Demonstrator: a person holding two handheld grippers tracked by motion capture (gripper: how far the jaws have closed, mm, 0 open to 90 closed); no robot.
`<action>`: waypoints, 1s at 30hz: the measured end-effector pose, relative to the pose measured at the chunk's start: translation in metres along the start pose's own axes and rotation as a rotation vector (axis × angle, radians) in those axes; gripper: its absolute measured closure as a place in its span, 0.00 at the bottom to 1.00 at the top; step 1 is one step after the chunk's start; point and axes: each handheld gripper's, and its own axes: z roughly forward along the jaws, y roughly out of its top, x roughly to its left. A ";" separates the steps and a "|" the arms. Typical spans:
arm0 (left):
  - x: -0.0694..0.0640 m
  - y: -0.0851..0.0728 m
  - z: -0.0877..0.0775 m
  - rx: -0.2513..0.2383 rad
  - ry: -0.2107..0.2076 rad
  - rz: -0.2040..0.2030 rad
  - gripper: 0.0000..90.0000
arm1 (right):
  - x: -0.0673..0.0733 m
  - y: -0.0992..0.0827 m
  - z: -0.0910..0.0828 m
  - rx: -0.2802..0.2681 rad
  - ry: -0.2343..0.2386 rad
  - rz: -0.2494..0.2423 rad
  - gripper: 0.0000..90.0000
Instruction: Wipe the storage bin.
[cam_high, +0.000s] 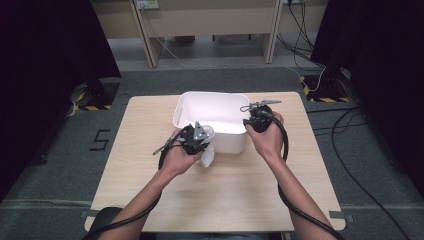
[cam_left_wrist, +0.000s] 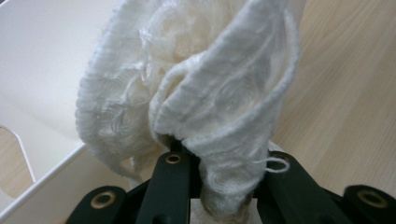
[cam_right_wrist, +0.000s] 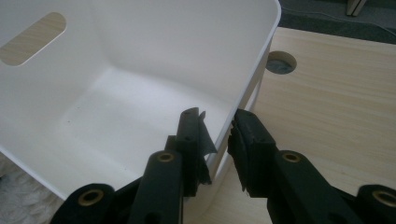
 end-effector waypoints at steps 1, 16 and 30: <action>-0.001 0.000 0.000 -0.001 0.002 0.002 0.86 | 0.000 0.000 0.000 0.000 0.001 -0.002 0.81; -0.008 -0.014 0.016 0.024 0.008 0.025 0.86 | 0.000 0.000 0.000 -0.003 0.006 0.000 0.81; -0.012 -0.029 0.035 0.052 -0.005 0.021 0.86 | 0.000 -0.001 0.000 -0.004 0.004 0.000 0.81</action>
